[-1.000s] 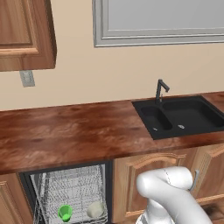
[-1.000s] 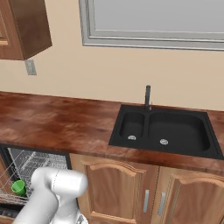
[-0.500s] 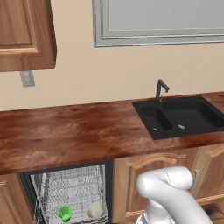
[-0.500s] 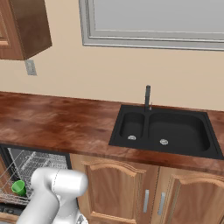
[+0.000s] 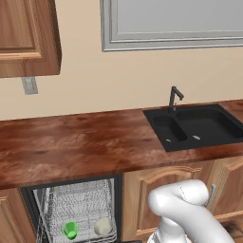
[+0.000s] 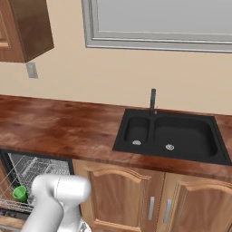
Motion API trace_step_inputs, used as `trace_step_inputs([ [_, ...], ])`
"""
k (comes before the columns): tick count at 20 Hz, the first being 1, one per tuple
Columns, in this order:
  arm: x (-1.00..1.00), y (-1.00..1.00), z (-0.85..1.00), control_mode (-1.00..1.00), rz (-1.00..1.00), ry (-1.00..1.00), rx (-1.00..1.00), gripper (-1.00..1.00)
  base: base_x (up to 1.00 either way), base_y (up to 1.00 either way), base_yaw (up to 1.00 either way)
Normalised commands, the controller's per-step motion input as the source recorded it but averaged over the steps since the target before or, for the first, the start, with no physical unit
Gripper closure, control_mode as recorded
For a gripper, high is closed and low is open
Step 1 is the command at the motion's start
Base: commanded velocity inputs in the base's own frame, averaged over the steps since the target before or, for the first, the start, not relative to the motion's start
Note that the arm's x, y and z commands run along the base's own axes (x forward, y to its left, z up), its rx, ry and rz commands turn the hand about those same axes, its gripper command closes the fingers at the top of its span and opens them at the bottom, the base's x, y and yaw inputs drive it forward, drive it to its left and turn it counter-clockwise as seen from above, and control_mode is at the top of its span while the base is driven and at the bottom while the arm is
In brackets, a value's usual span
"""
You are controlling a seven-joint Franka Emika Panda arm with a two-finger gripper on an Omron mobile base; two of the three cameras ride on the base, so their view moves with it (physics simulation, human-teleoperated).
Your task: Pick up the cup and bowl from the counter, place them in the dishwasher, and close the dishwasher door.
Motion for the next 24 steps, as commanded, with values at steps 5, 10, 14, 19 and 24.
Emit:
trace_step_inputs([
  [5, 1.00, -0.34, -0.73, -1.00, 0.25, -0.13, 0.19, -1.00, 0.00, 0.00, 0.00],
  [10, 1.00, -0.52, -0.29, -1.00, 0.22, -0.12, 0.28, -1.00, 0.00, 0.00, 0.00],
  [14, 1.00, -0.54, -0.19, -1.00, 0.18, -0.10, 0.32, -1.00, 0.00, 0.00, 0.00],
  [19, 1.00, -0.45, -0.23, -1.00, 0.11, -0.08, 0.35, -1.00, 0.00, 0.00, 0.00],
  [24, 1.00, -0.29, -0.36, -1.00, 0.08, -0.03, 0.35, -1.00, 0.00, 0.00, 0.00],
])
